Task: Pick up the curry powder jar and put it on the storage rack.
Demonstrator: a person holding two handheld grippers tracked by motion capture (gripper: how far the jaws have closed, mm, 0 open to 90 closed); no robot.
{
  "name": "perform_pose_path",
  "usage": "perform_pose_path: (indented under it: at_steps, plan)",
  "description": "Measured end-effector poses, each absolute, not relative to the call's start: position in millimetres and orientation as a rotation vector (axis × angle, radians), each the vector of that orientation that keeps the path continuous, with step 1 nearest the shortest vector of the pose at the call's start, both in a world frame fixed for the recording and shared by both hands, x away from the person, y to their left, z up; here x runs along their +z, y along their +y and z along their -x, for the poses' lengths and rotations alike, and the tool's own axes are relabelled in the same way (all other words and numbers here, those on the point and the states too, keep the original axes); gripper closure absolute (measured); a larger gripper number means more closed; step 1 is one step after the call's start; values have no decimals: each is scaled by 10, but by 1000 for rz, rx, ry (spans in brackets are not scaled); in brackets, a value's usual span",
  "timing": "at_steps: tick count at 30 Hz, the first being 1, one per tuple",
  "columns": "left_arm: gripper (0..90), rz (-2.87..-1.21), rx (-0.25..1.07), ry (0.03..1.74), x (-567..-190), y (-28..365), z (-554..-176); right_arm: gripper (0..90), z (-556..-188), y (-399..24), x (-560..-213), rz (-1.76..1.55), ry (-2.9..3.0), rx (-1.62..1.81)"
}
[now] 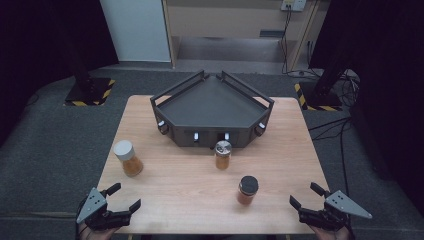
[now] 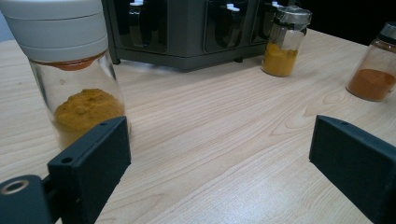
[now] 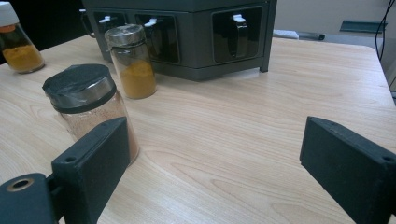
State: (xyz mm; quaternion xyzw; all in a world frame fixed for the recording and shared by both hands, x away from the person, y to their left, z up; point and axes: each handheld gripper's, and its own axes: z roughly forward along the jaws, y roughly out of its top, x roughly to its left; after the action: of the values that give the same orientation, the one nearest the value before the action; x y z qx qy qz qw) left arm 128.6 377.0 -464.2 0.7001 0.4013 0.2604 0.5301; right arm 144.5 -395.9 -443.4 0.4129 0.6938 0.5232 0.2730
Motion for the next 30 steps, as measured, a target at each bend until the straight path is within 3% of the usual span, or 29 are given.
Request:
perform_pose_path:
  at_steps: [30]
  plan:
    - [43,-1678,608,952,-4644,3770,-1309,88,-1464,-3950,-4432,-1112,1883,1408]
